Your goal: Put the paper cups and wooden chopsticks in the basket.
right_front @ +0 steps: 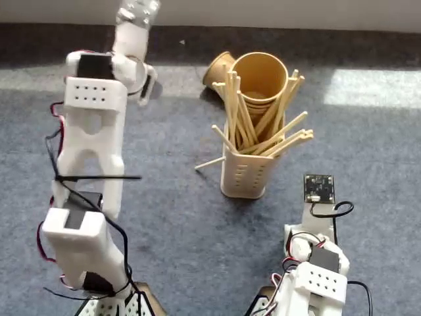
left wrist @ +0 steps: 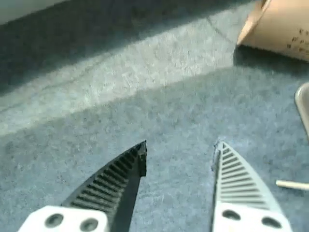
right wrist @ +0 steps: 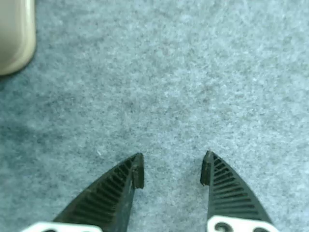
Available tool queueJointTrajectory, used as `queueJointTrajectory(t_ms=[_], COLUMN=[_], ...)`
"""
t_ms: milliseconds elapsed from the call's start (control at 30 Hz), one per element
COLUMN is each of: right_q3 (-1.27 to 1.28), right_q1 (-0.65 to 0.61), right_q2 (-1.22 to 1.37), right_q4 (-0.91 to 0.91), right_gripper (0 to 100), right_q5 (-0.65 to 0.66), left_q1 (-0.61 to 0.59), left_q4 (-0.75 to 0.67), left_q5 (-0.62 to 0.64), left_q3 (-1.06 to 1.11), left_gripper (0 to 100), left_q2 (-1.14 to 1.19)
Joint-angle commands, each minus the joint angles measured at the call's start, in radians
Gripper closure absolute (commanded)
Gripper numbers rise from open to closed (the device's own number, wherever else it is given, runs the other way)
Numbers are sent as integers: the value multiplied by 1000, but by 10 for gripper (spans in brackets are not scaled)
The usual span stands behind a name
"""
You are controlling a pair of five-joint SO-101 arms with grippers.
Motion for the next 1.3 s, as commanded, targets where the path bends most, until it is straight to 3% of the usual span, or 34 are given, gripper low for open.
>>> queueJointTrajectory(t_ms=[0,67,300,700,967,1167,1267], right_q3=[-5,-5,-5,-5,-5,-5,-5], right_q1=[-13,-13,-13,-13,-13,-13,-13], right_q2=[-8,-8,-8,-8,-8,-8,-8], right_q4=[-13,-13,-13,-15,-15,-15,-15], right_gripper=[796,796,796,796,796,796,796], right_q5=[0,0,0,0,0,0,0], left_q1=[170,228,280,302,107,-10,-53], left_q4=[-38,-40,-66,0,-143,-374,-546], left_q5=[-356,-500,-623,-644,-348,-115,72], left_q3=[197,259,292,348,193,145,154], left_gripper=[761,721,681,686,740,741,743], left_q2=[101,131,81,70,81,81,84])
